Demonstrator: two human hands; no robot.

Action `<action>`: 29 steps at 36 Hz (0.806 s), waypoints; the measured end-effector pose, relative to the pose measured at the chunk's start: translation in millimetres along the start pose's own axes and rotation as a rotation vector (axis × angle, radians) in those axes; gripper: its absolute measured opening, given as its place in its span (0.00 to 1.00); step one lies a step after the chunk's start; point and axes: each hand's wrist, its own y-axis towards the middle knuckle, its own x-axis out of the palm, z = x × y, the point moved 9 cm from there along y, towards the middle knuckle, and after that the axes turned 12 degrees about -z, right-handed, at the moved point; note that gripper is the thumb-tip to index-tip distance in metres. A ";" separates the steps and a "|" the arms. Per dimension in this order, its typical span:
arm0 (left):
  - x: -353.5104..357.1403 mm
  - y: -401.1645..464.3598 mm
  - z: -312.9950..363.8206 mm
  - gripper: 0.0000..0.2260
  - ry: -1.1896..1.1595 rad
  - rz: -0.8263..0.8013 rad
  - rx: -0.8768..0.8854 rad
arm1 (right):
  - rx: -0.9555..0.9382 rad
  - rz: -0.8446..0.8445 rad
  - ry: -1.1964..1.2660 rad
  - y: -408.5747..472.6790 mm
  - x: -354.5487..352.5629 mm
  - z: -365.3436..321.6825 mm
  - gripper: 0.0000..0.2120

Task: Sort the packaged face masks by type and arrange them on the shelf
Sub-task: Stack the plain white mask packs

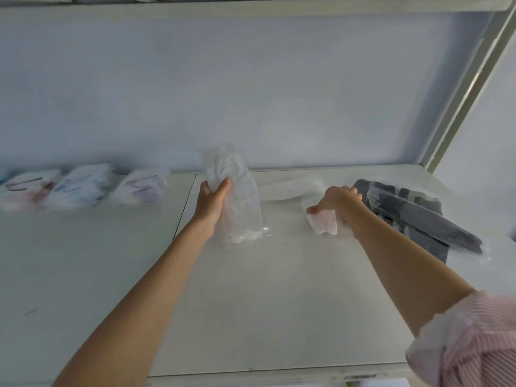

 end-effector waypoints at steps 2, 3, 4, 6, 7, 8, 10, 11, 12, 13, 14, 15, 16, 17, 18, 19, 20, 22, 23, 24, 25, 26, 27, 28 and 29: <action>-2.4 -2.9 -2.3 0.19 0.009 0.013 -0.011 | -0.022 -0.038 0.017 -2.9 0.2 0.9 0.35; -2.7 -3.5 -3.8 0.18 0.010 0.012 -0.009 | -0.048 -0.064 0.030 -4.7 0.8 -1.0 0.33; -2.0 -4.8 -4.9 0.18 0.010 0.006 -0.010 | -0.063 -0.098 0.031 -5.9 2.2 -2.4 0.33; -0.2 -9.5 -5.7 0.17 0.005 0.001 -0.014 | -0.051 -0.165 0.039 -1.9 5.7 -1.2 0.36; 0.8 -11.1 -6.3 0.16 0.001 0.000 -0.015 | -0.049 -0.183 0.043 0.0 6.2 -0.8 0.37; 2.0 -12.3 -7.1 0.15 0.003 -0.005 -0.020 | -0.055 -0.187 0.058 -2.3 5.4 -0.2 0.37; 4.2 -15.9 -6.5 0.15 0.010 -0.011 -0.023 | -0.064 -0.149 0.127 -13.1 -2.4 4.9 0.33; 5.2 -17.6 -5.9 0.15 0.010 -0.012 -0.022 | -0.049 -0.131 0.181 -15.8 -4.7 10.4 0.30; 5.7 -18.6 -5.9 0.16 0.011 -0.013 -0.022 | -0.042 -0.124 0.257 -15.3 -6.3 15.8 0.27; 5.7 -19.2 -6.0 0.16 0.012 -0.012 -0.020 | -0.039 -0.122 0.335 -15.5 -7.6 20.6 0.26; 5.9 -19.9 -5.8 0.17 0.012 -0.014 -0.020 | -0.046 -0.113 0.398 -14.9 -9.5 24.4 0.26; 6.4 -20.7 -5.0 0.17 0.009 -0.015 -0.015 | -0.055 -0.080 0.439 -15.0 -14.1 28.9 0.28; 6.9 -21.0 -4.8 0.16 0.009 -0.017 -0.014 | -0.054 -0.030 0.449 -14.6 -21.0 35.3 0.29; 7.8 -20.9 -5.0 0.16 0.012 -0.018 -0.015 | -0.053 0.029 0.449 -19.3 -29.5 41.7 0.27; 9.2 -21.0 -5.2 0.15 0.015 -0.021 -0.017 | -0.053 0.098 0.454 -25.0 -37.9 49.3 0.23; 11.2 -21.8 -4.5 0.15 0.014 -0.023 -0.016 | -0.052 0.172 0.460 -32.6 -45.9 56.7 0.18; 13.9 -22.4 -4.1 0.15 0.010 -0.028 -0.015 | -0.054 0.244 0.473 -40.5 -54.1 63.4 0.13; 20.5 -24.6 -2.0 0.16 -0.003 -0.037 -0.010 | -0.092 0.391 0.559 -53.3 -67.6 70.5 0.10; 23.9 -26.1 -0.6 0.16 -0.015 -0.041 -0.009 | -0.171 0.448 0.655 -64.6 -72.7 65.1 0.10; 27.7 -26.7 0.2 0.16 -0.024 -0.050 -0.009 | -0.288 0.463 0.795 -75.6 -74.6 54.0 0.10; 31.4 -27.3 1.1 0.16 -0.027 -0.058 -0.007 | -0.425 0.407 0.976 -86.5 -71.5 38.6 0.09; 35.5 -27.7 1.7 0.16 -0.025 -0.072 -0.010 | -0.534 0.286 1.136 -94.3 -62.8 19.1 0.08; 39.9 -28.2 2.7 0.16 -0.025 -0.086 -0.012 | -0.612 0.177 1.216 -101.1 -52.1 -2.0 0.08; 43.4 -27.7 3.2 0.17 -0.023 -0.096 -0.012 | -0.656 0.109 1.204 -104.6 -41.0 -21.8 0.09; 46.3 -27.4 3.7 0.16 -0.031 -0.098 -0.014 | -0.666 0.087 1.139 -104.6 -30.7 -38.2 0.10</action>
